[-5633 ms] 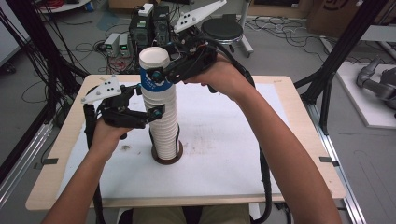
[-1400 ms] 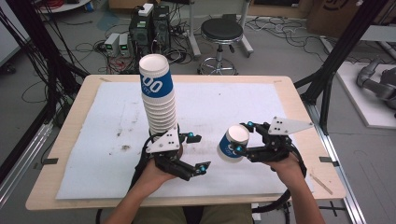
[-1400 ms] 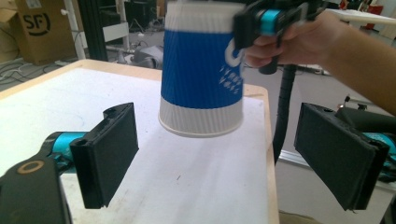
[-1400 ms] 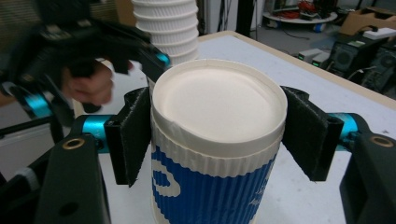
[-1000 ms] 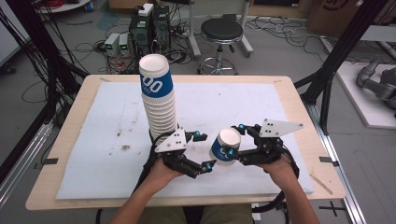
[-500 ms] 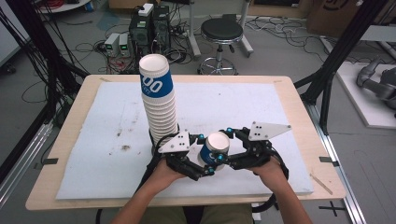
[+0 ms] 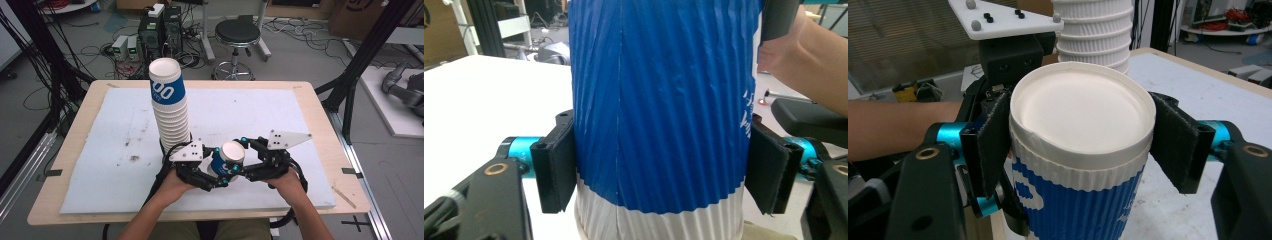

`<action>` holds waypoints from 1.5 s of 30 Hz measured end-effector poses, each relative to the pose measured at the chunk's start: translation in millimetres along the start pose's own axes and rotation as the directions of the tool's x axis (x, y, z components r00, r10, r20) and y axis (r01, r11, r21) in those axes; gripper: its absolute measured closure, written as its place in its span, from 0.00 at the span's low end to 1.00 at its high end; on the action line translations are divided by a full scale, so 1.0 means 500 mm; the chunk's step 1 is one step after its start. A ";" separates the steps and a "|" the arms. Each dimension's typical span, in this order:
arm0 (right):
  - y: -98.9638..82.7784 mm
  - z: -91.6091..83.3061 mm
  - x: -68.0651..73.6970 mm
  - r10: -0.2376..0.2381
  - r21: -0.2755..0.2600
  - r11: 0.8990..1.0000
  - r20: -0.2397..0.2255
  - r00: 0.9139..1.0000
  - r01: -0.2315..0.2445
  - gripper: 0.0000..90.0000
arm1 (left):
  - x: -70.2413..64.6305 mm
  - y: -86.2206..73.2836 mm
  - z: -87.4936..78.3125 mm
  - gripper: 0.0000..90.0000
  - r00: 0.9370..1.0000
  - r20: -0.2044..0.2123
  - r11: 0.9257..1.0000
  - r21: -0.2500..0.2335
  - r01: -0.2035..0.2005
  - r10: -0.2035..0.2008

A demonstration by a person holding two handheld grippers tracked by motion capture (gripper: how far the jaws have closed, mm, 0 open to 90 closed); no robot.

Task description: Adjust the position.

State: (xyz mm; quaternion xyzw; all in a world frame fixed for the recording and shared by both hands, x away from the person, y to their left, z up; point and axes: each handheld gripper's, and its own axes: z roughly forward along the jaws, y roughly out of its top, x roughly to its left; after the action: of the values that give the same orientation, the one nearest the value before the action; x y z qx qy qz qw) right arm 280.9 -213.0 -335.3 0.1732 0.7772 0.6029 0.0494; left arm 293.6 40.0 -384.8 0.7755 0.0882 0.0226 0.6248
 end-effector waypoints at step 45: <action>0.087 0.042 -0.025 -0.159 0.420 0.880 -0.180 0.971 0.222 0.30 | -0.003 0.047 -0.014 0.32 0.998 -0.003 0.954 0.292 -0.065 0.069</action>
State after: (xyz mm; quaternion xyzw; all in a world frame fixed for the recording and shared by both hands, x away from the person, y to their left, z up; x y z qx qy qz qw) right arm 307.9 -188.6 -301.3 0.0596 0.9074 0.4159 0.0139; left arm 293.7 41.6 -360.3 0.8615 0.0683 0.0359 0.5019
